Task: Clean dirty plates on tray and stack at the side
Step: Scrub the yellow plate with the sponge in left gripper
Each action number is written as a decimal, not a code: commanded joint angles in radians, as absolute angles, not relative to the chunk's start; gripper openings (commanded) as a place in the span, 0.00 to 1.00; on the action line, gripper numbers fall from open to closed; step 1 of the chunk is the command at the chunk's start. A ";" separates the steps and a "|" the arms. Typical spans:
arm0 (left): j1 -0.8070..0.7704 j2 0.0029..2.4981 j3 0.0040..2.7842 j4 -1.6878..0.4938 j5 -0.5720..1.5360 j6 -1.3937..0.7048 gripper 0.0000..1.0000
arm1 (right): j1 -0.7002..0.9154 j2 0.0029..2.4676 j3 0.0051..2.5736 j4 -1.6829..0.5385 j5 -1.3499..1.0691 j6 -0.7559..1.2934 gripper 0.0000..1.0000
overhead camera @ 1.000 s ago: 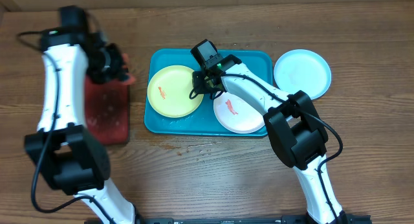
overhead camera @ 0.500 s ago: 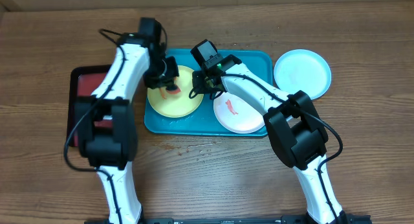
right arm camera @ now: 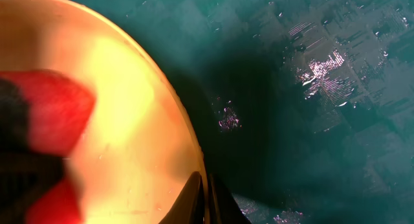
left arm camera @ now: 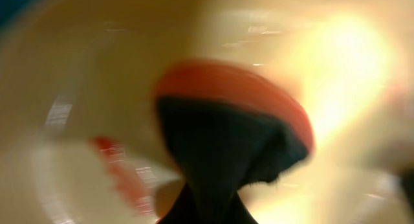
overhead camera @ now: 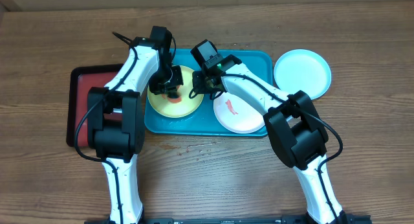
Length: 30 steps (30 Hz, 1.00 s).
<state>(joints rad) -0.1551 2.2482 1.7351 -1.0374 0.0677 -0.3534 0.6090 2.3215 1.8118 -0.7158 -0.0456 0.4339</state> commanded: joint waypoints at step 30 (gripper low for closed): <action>-0.144 2.304 1.952 -1.194 0.141 -0.277 0.16 | 0.606 2.302 1.794 -0.719 -0.019 0.446 0.04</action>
<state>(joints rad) -0.1444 2.2951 1.9381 -1.1862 0.1795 -0.2630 0.6106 2.3215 1.8118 -0.7120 -0.0483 0.4408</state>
